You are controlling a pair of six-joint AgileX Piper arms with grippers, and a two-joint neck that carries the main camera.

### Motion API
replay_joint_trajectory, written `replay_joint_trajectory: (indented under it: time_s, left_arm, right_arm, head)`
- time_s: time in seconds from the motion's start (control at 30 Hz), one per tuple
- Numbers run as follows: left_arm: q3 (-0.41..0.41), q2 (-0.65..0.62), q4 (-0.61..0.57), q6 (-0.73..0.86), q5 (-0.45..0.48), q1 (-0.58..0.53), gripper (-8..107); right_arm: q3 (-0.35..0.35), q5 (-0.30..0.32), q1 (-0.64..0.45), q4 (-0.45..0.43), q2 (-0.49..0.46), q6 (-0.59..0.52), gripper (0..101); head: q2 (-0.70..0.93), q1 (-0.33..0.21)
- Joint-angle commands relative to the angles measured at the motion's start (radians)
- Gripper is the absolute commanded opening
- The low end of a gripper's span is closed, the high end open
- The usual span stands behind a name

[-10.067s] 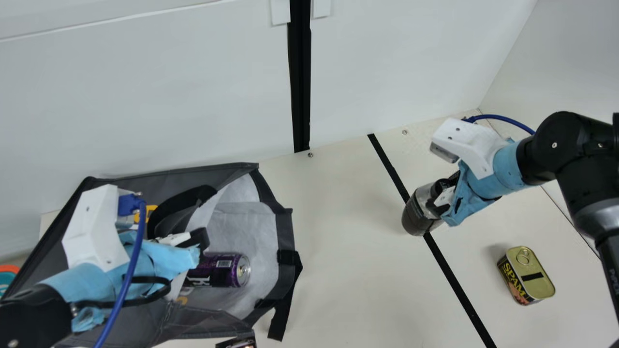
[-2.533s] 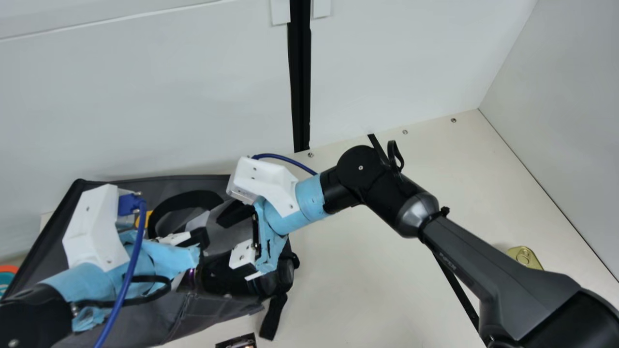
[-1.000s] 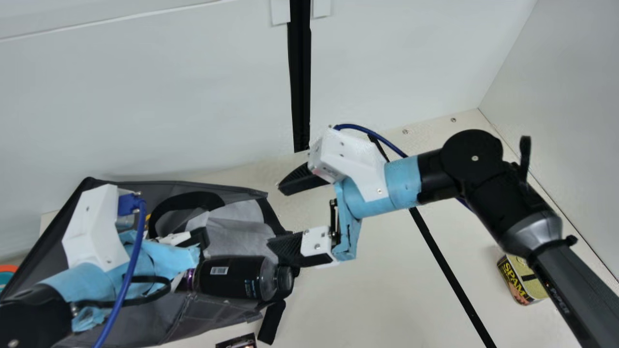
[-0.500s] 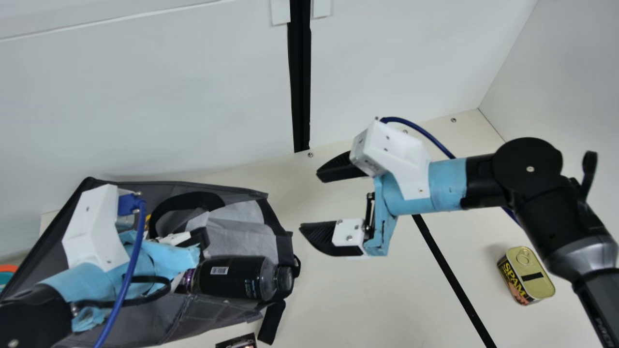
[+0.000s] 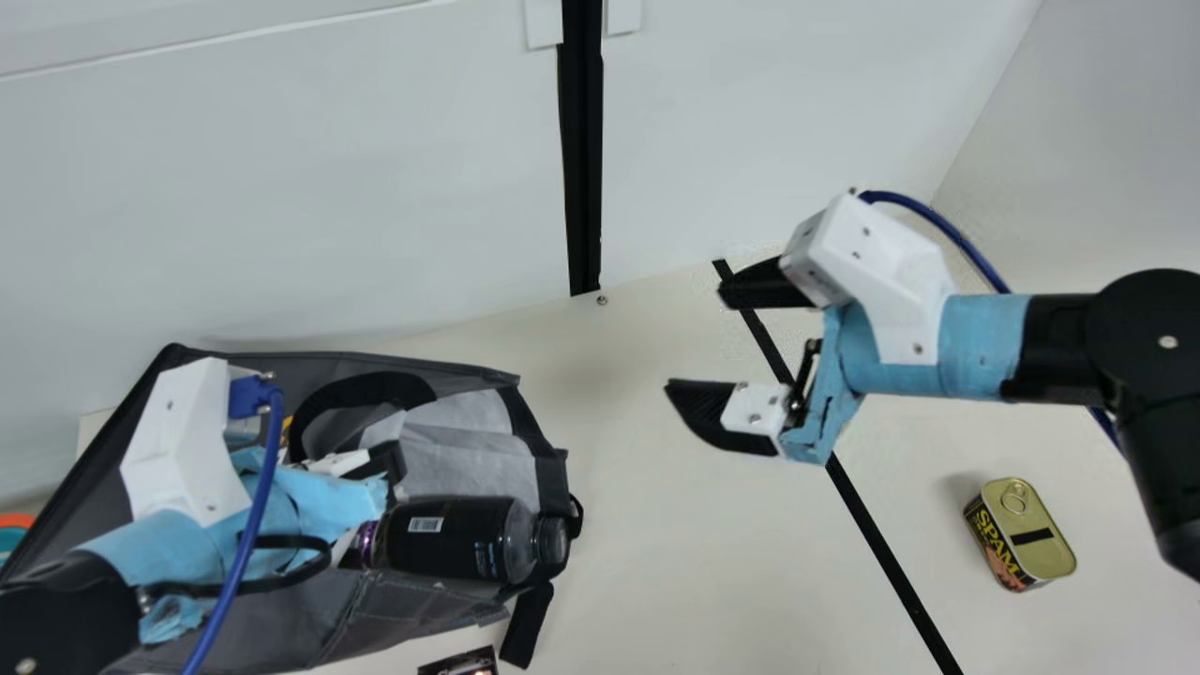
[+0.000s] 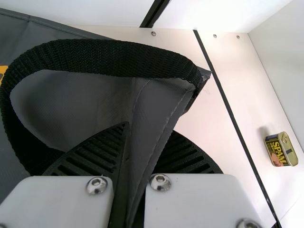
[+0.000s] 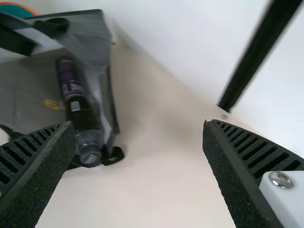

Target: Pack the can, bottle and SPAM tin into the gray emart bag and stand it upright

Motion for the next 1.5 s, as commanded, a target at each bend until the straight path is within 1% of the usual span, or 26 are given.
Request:
replay_joint_trajectory:
  time_s: [0.0,0.27,0.43,0.63,0.8,0.93,1.07,1.3,1.47]
  left_arm:
    - [0.0,0.0,0.0,0.0,0.0,0.0,-8]
    - [0.0,0.0,0.0,0.0,0.0,0.0,-8]
    - [0.0,0.0,0.0,0.0,0.0,0.0,-8]
    - [0.0,0.0,0.0,0.0,0.0,0.0,-8]
    - [0.0,0.0,0.0,0.0,0.0,0.0,-8]
    - [0.0,0.0,0.0,0.0,0.0,0.0,-8]
    - [0.0,0.0,0.0,0.0,0.0,0.0,-8]
    - [0.0,0.0,0.0,0.0,0.0,0.0,-8]
    - [0.0,0.0,0.0,0.0,0.0,0.0,-8]
  right_arm:
    - [-0.009,-0.002,-0.034,-0.024,-0.008,0.018,95]
    - [-0.052,-0.002,-0.134,-0.149,-0.038,0.081,95]
    - [-0.077,-0.002,-0.183,-0.236,-0.059,0.14,95]
    - [-0.097,-0.002,-0.227,-0.351,-0.098,0.236,95]
    - [-0.11,-0.002,-0.236,-0.454,-0.141,0.349,95]
    - [-0.116,-0.002,-0.21,-0.552,-0.178,0.467,95]
    - [-0.109,-0.002,-0.153,-0.664,-0.217,0.602,95]
    - [-0.066,-0.002,-0.034,-0.845,-0.284,0.827,95]
    - [-0.026,-0.002,0.031,-0.942,-0.324,0.951,95]
  head:
    - [-0.002,-0.023]
    - [-0.002,-0.023]
    - [-0.002,-0.023]
    - [-0.002,-0.023]
    - [-0.002,-0.023]
    - [-0.002,-0.023]
    - [-0.002,-0.023]
    - [-0.002,-0.023]
    - [-0.002,-0.023]
